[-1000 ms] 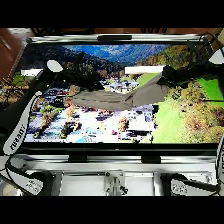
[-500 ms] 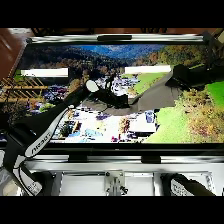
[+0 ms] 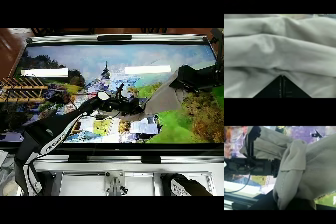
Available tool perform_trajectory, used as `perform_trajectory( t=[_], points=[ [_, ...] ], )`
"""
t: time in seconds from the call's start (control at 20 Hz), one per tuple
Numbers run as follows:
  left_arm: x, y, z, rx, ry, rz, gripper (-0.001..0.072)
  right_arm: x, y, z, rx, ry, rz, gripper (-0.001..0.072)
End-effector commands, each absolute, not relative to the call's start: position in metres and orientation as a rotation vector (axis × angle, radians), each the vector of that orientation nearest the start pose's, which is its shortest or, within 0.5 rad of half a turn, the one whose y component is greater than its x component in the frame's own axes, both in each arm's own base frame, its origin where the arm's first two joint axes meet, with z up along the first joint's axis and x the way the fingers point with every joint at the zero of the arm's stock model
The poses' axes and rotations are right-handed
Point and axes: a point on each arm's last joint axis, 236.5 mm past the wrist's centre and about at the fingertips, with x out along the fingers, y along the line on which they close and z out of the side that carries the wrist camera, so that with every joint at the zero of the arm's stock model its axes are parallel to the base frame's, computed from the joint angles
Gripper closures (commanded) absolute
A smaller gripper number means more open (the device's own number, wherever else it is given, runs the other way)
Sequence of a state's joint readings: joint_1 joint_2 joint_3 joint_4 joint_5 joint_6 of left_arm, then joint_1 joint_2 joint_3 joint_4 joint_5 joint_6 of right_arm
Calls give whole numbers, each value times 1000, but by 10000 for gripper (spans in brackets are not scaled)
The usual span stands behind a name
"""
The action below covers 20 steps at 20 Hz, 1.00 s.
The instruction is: Fold the shirts.
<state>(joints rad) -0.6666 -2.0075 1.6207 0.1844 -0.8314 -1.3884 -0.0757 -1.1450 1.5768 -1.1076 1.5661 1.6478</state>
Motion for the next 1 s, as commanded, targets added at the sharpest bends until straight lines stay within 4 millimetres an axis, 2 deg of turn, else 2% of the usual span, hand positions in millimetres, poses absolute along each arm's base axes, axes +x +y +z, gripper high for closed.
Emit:
perform_trajectory(
  t=[0.0,0.1,0.2,0.35,0.5,0.65,0.8,0.9,0.95],
  points=[
    [372,-488,8,-913,1362,-1007,674,355,80,190,347,1130,284,652],
    [370,-458,34,-770,1341,-1046,674,365,81,171,276,1164,254,652],
    [374,-422,62,-582,1269,-1002,674,380,96,156,260,1176,275,651],
    [397,-347,116,-380,1110,-832,673,401,140,135,255,1171,358,652],
    [420,-267,185,-379,932,-657,672,412,194,106,223,1188,442,652],
    [423,-206,246,-418,773,-571,672,423,253,78,250,1177,529,652],
    [415,-172,275,-437,703,-519,671,435,308,44,326,1169,585,652],
    [407,-166,279,-431,711,-514,671,438,333,15,396,1200,580,651],
    [403,-166,278,-426,724,-518,671,440,342,2,442,1220,565,619]
  ],
)
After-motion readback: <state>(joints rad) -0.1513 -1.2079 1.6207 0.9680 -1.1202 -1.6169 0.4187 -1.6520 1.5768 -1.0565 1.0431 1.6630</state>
